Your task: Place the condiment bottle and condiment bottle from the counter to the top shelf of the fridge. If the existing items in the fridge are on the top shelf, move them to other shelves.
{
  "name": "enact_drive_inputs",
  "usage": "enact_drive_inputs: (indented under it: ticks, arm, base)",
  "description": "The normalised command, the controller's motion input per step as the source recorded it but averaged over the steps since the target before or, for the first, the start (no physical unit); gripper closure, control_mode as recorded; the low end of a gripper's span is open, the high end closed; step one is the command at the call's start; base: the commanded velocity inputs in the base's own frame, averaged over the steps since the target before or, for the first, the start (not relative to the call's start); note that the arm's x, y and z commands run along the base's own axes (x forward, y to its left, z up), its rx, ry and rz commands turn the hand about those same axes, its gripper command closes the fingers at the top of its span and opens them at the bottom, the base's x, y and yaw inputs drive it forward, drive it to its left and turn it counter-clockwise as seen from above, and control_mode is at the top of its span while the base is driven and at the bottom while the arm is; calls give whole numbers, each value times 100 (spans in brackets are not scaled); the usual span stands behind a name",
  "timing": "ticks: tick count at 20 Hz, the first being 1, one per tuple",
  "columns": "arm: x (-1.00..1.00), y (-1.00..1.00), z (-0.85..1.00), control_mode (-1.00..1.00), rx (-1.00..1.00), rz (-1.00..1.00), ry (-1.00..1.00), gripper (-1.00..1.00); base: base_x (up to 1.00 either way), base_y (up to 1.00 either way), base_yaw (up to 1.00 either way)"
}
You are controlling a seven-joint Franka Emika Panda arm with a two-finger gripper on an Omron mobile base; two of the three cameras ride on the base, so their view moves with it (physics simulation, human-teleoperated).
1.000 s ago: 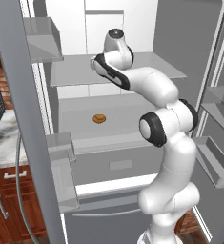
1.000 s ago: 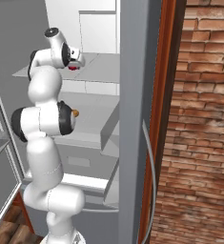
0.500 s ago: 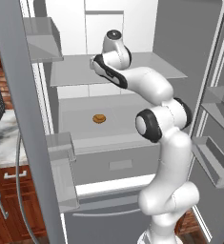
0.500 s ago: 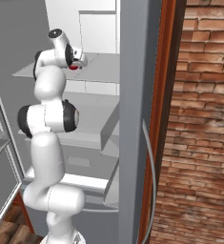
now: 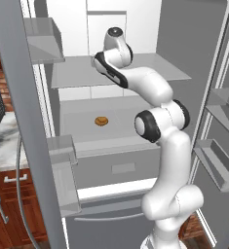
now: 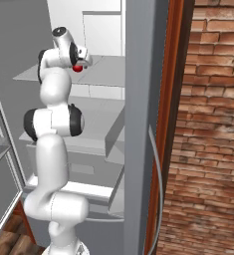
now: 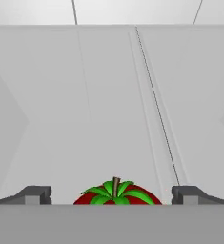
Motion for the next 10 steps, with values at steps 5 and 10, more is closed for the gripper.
enact_drive_inputs:
  ticks: [5,10]
  arm:
    - [1,0,-25,-100,0,0,0,100]
    - [0,-4,-17,-100,0,0,0,100]
  base:
    - [0,0,0]
    - [0,0,0]
